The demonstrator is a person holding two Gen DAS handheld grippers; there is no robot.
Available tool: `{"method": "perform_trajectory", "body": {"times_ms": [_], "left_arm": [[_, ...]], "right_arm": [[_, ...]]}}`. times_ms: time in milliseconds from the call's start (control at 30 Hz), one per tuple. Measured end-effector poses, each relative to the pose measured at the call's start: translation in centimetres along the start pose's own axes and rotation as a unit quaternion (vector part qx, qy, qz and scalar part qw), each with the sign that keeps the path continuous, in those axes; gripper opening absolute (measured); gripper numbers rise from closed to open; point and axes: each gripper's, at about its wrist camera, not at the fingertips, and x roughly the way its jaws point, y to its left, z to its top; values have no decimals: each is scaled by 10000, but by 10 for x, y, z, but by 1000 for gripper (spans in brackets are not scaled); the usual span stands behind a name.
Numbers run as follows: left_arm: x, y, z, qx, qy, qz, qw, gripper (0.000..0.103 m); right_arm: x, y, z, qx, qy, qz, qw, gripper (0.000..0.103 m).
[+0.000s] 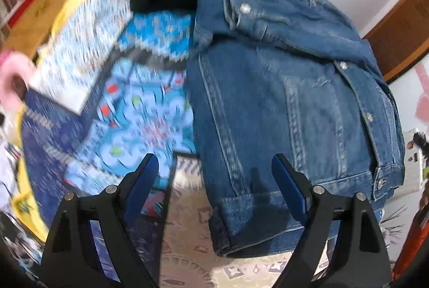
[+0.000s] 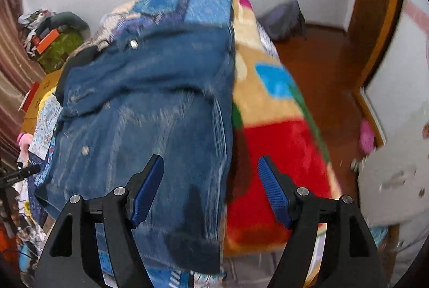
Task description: Fold large clothes
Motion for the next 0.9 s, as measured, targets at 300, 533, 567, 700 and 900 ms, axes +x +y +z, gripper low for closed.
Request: {"method": "perform_trajectory", "body": {"times_ms": [300,533,567,700,900], "left_arm": [[34,6,-25,-693,450,-594,9948,86],[27,1,-35,-775,303,-1192,9894,79],[24,-3,-35,-715,274,-1206,9898,74],[16,-18,-25,-379,189,-693,9967,43],[-14,-44,-4,49,-256,-948,9952,17]], "right_arm": [[32,-17,-36,873,656,742,9912,69],[39,-14,-35,1099,515,999,9876,52],[39,-15,-34,1140,507,949,9876,48],[37,-23,-30,1243,361,827,9881,17],[19,-21,-20,1072,124,1035,9888,9]]}}
